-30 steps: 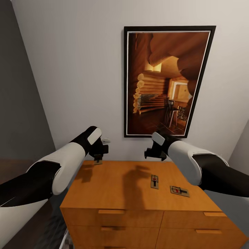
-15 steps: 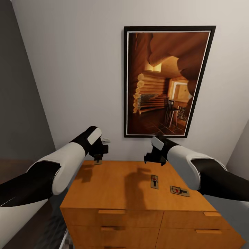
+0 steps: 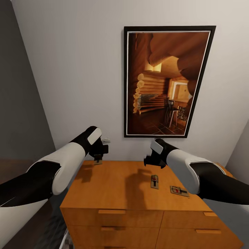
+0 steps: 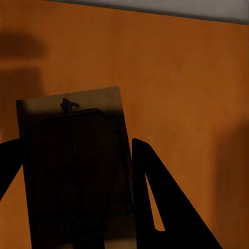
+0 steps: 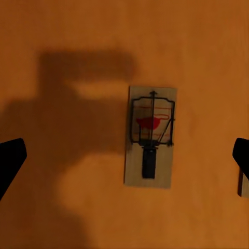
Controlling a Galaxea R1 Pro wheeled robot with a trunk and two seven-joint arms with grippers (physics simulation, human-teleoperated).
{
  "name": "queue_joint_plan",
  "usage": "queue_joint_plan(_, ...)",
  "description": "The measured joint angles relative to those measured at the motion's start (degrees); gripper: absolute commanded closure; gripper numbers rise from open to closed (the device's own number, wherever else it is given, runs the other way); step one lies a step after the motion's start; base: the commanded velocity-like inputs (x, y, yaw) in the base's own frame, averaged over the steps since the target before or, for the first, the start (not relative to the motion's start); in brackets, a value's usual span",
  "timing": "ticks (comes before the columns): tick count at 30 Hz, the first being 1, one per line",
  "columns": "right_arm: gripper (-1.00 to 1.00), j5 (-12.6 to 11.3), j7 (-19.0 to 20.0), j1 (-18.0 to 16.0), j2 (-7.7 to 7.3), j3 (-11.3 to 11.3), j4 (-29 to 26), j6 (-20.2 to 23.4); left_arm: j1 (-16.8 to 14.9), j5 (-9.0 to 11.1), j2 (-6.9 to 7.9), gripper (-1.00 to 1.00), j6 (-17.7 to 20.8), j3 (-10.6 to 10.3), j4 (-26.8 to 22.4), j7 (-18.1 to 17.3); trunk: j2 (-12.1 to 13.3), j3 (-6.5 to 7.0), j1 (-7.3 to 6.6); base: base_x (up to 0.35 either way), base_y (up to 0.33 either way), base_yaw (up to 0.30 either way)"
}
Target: Take the four mousetraps from the cabinet in the bathroom and place them on the bathroom floor. Make sure all four end up on the same floor surface, and ensure that at least two of them are either under or directly next to the same bathroom sink.
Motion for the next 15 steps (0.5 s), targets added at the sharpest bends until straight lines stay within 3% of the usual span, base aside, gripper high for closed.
queue_joint_plan(15, -1.00, 0.08, 0.09, 1.72, -0.43, -0.06, -0.06, -0.14, 0.00, 0.05, -0.07, 1.00, 0.00, 0.00, 0.00, 0.00, 0.00, 0.00, 0.00, 0.000, 0.000, 0.000)
